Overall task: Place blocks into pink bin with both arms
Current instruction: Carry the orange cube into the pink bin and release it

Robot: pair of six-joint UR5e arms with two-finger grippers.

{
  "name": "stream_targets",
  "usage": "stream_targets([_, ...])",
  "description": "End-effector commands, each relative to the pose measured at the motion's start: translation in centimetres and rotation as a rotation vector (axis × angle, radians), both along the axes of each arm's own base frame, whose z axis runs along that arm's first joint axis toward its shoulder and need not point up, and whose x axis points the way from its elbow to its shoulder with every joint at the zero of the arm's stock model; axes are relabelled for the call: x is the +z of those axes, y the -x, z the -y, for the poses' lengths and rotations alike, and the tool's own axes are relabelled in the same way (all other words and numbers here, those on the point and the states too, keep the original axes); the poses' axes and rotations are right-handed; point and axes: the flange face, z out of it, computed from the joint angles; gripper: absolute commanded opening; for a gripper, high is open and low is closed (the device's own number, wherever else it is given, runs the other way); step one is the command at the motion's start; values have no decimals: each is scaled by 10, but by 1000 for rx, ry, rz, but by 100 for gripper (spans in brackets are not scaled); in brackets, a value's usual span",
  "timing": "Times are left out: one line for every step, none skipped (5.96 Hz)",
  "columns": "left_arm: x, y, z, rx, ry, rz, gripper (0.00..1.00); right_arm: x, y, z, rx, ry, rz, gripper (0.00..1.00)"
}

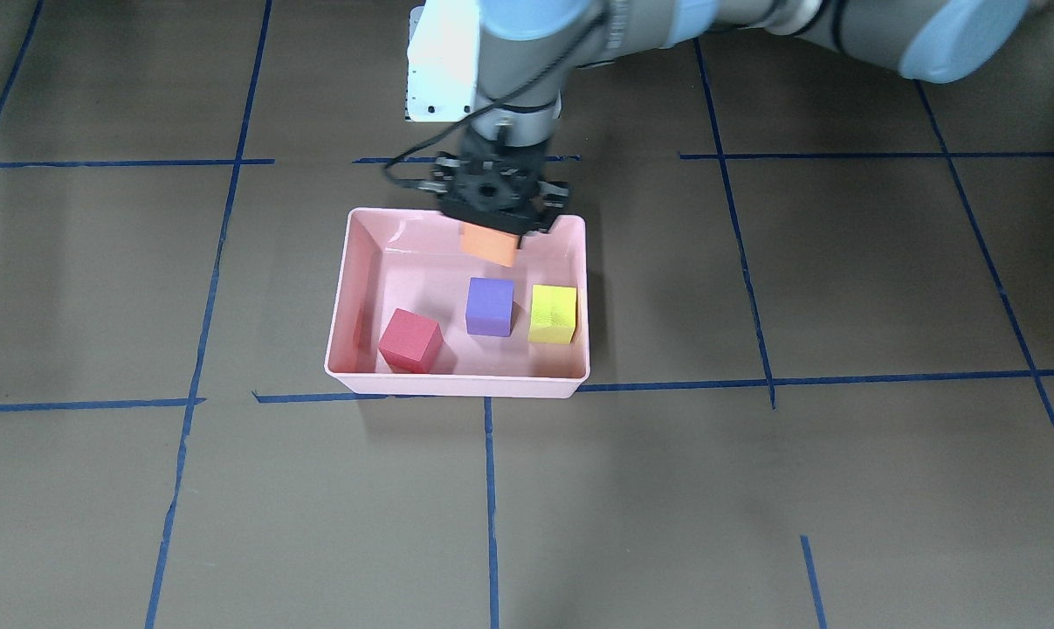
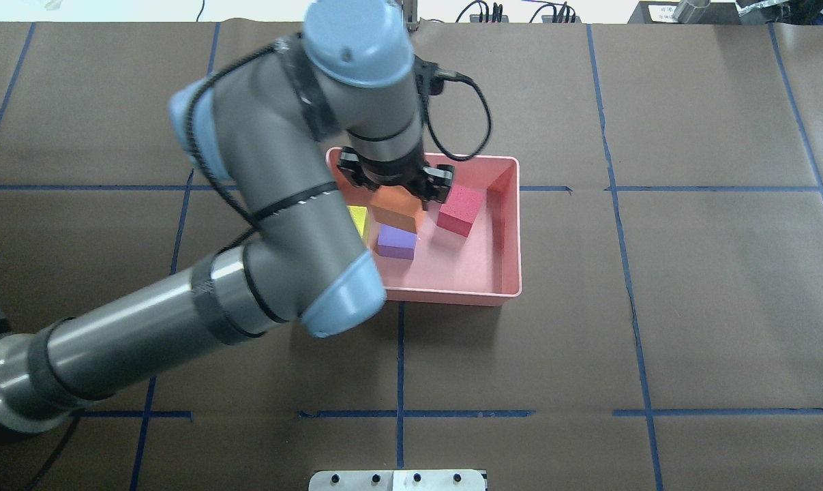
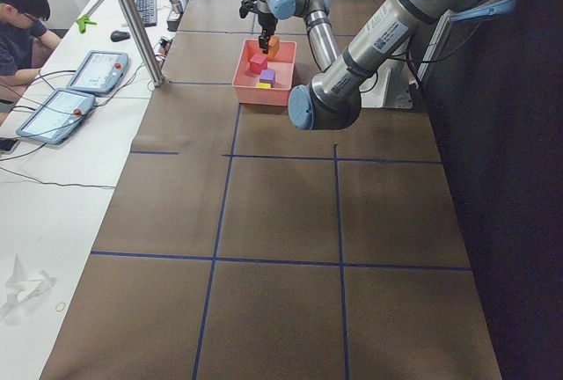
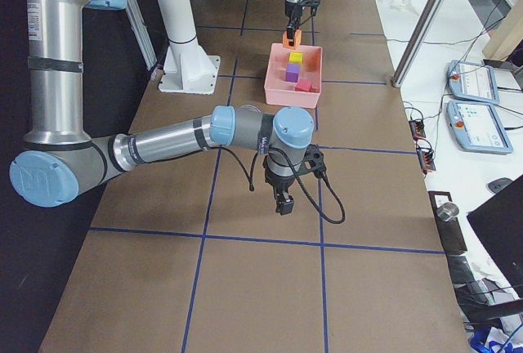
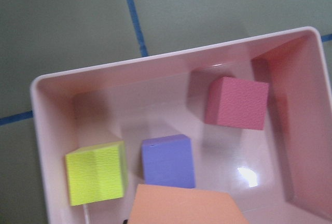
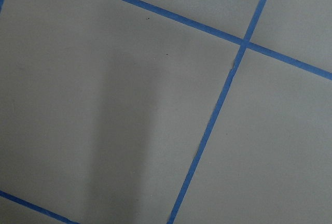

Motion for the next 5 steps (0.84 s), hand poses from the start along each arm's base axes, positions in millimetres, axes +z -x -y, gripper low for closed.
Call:
stream_targets([-30, -47, -24, -20, 27, 6, 95, 3, 0, -1, 0, 5, 0, 100])
stream_targets([-27, -43, -22, -28, 30, 5, 100, 5, 0, -2, 0, 10, 2, 100])
stream_targets([-26, -25, -2, -48, 29, 3, 100, 5, 0, -3, 0, 10, 2, 100])
stream_targets([10, 4, 2, -16, 26, -3, 100, 6, 0, -4, 0, 13, 2, 100])
stream_targets([72, 58, 9, 45, -65, 19, 100, 8, 0, -4, 1, 17, 0, 100])
